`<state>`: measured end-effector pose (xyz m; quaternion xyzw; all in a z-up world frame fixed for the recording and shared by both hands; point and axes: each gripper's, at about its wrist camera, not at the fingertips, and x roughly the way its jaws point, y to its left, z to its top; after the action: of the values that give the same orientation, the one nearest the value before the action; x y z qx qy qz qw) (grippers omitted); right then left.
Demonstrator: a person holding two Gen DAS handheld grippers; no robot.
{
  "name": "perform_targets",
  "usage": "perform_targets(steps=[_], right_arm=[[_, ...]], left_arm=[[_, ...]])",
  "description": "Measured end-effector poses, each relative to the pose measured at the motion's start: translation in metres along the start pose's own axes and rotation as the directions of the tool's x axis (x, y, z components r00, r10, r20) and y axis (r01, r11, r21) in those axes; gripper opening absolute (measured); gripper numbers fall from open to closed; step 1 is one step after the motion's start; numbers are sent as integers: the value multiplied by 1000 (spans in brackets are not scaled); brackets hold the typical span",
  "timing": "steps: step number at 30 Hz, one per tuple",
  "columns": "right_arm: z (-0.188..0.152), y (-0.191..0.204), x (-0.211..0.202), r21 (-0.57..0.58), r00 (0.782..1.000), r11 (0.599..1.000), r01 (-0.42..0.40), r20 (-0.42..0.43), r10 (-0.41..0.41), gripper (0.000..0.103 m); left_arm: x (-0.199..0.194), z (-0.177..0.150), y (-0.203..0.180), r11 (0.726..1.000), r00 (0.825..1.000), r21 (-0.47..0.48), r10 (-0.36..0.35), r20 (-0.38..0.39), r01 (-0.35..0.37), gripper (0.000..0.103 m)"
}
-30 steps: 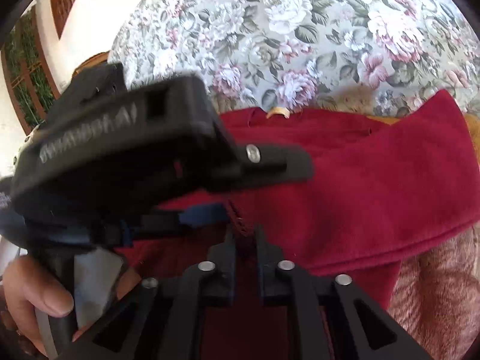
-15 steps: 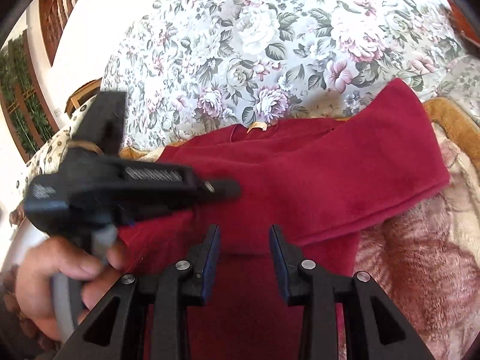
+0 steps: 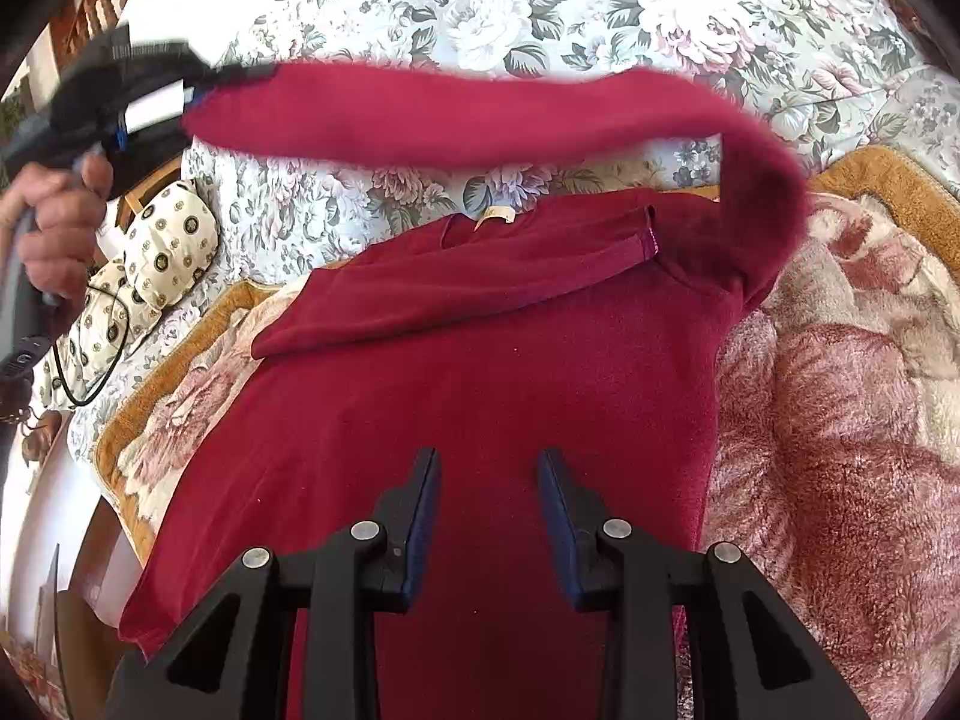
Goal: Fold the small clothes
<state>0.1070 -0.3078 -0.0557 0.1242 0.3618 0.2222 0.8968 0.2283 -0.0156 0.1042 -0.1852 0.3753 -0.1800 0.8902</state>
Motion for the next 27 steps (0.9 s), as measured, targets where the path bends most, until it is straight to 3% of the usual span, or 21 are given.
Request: perform_targets(steps=[4, 6, 9, 17, 20, 23, 25, 27], right_arm=[[0, 1, 0, -4, 1000, 1000, 5, -8, -5, 32], [0, 1, 0, -5, 1000, 1000, 6, -9, -6, 32], [1, 2, 2, -4, 1000, 1000, 7, -12, -7, 32], [1, 0, 4, 5, 1000, 1000, -3, -19, 3, 32], [1, -1, 4, 10, 1000, 1000, -6, -18, 7, 32], [1, -1, 4, 9, 1000, 1000, -5, -19, 5, 32], [1, -1, 4, 9, 1000, 1000, -5, -19, 5, 32], [1, -1, 4, 9, 1000, 1000, -4, -19, 5, 32]], left_arm=[[19, -16, 47, 996, 995, -33, 83, -54, -84, 6], [30, -24, 66, 987, 985, -21, 157, -69, -159, 6], [35, -31, 95, 980, 980, -63, 182, -77, -187, 6], [33, -26, 130, 968, 970, -82, 233, -73, -238, 6], [51, -34, 145, 953, 949, -88, 277, -150, -292, 10], [61, -46, 155, 953, 941, -87, 266, -211, -289, 31], [57, -49, 157, 956, 945, -82, 262, -198, -282, 33], [45, -51, 158, 943, 939, -88, 306, -156, -321, 33]])
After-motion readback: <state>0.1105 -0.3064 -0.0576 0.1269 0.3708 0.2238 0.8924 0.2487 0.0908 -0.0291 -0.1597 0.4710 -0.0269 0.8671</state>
